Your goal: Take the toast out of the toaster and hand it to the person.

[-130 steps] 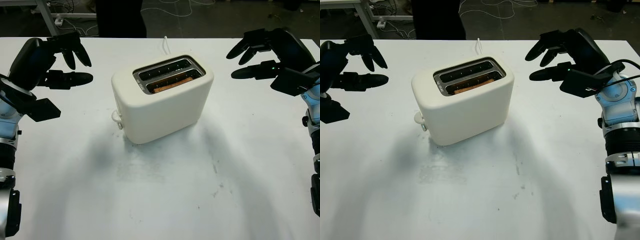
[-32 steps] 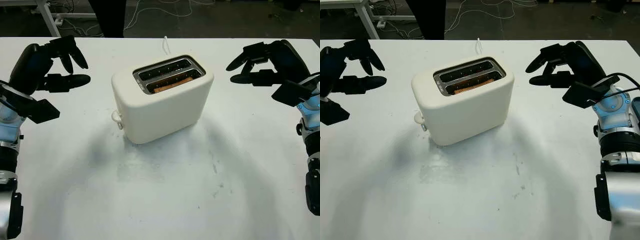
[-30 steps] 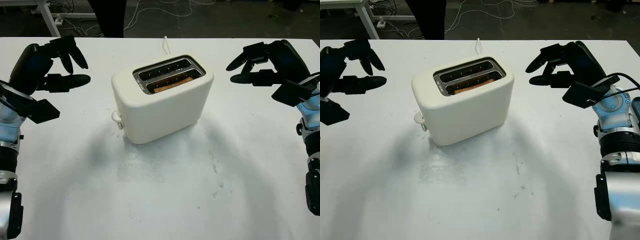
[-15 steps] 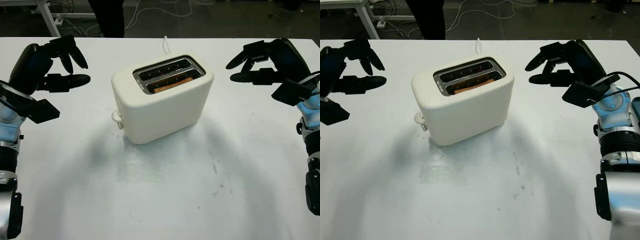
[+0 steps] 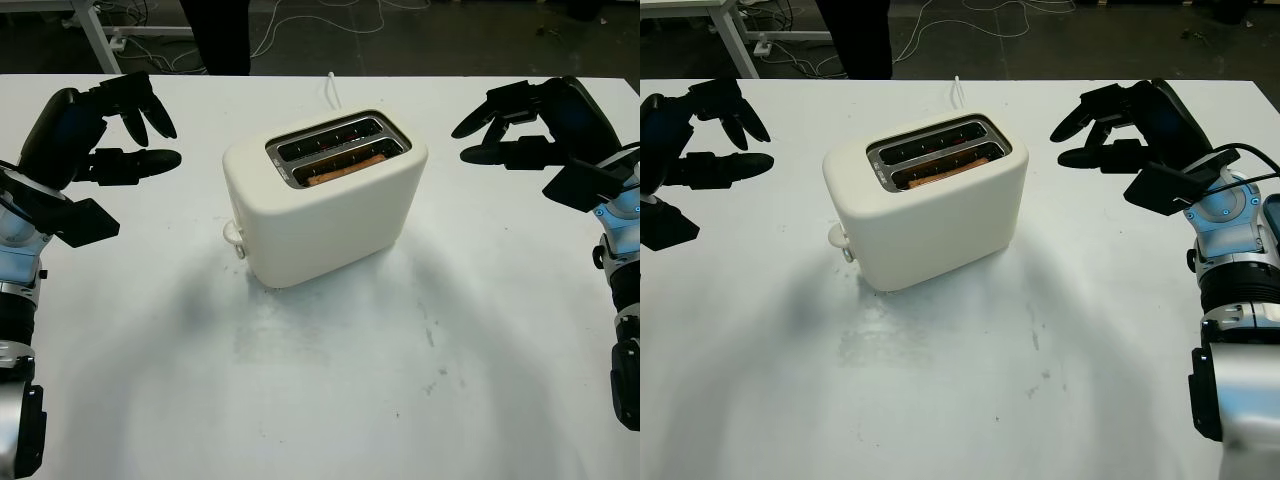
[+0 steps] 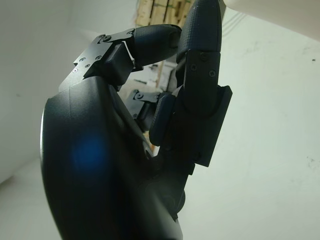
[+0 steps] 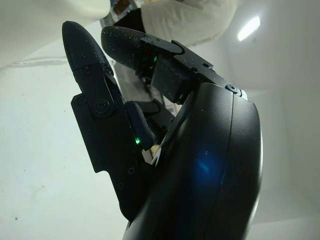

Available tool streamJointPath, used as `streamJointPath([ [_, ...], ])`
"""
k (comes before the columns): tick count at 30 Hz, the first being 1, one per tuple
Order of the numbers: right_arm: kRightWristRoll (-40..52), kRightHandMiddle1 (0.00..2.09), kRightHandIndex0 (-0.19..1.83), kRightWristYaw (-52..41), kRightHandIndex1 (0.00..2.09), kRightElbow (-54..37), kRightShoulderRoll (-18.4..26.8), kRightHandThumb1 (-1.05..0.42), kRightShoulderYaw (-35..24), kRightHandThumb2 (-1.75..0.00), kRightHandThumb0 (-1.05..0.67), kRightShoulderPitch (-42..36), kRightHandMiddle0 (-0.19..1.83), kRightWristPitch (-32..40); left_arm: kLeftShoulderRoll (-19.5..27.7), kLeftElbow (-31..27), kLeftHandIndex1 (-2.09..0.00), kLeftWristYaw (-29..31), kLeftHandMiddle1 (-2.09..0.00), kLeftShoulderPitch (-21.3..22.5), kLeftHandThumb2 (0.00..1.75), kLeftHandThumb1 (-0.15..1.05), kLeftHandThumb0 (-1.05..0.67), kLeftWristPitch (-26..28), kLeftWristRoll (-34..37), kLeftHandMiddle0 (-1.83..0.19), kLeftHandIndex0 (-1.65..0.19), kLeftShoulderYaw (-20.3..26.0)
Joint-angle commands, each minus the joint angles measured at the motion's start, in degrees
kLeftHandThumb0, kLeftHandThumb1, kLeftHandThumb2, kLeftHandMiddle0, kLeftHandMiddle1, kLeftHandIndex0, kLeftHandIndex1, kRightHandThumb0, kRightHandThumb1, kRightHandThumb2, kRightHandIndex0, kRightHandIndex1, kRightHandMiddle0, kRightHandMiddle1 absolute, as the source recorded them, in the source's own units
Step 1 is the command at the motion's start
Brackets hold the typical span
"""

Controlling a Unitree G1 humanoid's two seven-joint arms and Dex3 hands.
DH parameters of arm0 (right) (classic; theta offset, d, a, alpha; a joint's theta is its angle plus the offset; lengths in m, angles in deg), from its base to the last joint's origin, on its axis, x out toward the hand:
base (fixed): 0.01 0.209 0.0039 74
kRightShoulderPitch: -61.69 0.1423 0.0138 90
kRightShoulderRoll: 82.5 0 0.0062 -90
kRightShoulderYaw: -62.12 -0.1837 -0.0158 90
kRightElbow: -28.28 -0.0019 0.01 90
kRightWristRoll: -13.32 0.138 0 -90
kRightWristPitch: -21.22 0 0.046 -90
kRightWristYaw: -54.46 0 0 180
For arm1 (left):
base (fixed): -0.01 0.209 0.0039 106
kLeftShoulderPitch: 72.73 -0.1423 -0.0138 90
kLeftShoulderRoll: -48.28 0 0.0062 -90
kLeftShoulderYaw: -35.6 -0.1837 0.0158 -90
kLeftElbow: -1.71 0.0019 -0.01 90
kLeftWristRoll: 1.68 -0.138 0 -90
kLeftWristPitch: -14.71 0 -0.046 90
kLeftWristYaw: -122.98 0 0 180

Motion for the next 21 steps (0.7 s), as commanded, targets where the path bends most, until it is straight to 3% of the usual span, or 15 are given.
streamJointPath([
  [1, 0.1, 0.58, 0.98, 0.4, 1.10, -0.5, 0.2, -0.81, -0.1, 0.00, -0.68, 0.7, 1.03, 0.3, -0.1, 0.3, -1.53, -0.1, -1.67, 0.0, 0.32, 0.85, -0.74, -0.8, 0.1, -0.61, -0.45, -0.1],
  [21, 0.0, 0.65, 0.91, 0.6, 1.06, -1.0, 0.0, -0.79, -0.1, 0.00, -0.75, 0.6, 0.95, 0.7, -0.4, 0.3, -1.53, -0.8, -1.68, -0.1, 0.29, 0.92, -0.77, -0.7, -0.1, -0.58, -0.41, 0.0],
])
